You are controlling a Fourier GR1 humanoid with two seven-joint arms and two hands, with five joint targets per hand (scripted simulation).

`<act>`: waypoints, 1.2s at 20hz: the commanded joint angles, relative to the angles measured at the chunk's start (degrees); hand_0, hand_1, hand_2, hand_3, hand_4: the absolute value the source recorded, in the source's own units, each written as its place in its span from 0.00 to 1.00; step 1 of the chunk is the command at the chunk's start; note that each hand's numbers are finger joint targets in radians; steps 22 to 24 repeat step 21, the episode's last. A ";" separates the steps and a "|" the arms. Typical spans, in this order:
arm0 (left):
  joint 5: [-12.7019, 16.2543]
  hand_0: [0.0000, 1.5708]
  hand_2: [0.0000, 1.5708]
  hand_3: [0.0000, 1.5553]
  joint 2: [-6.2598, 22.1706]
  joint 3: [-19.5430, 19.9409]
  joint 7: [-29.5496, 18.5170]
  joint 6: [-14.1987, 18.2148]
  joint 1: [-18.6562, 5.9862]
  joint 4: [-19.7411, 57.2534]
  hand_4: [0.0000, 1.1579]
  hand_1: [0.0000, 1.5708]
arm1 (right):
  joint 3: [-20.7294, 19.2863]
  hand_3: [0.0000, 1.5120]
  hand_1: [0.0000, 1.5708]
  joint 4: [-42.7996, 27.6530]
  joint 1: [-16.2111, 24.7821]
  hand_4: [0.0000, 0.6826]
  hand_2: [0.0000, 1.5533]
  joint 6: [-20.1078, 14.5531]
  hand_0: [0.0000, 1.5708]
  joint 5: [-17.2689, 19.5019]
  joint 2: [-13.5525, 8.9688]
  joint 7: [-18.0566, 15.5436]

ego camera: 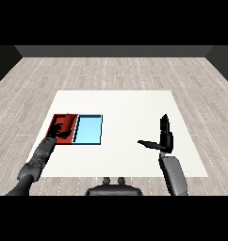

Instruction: Pick the red can and put it in the red box

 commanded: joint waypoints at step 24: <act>20.65 0.00 0.00 0.00 -13.02 15.66 -31.69 -11.48 0.82 -28.31 0.00 0.00 | 0.97 0.00 0.00 -0.53 3.08 0.00 0.00 11.37 0.00 -9.19 1.65 -3.58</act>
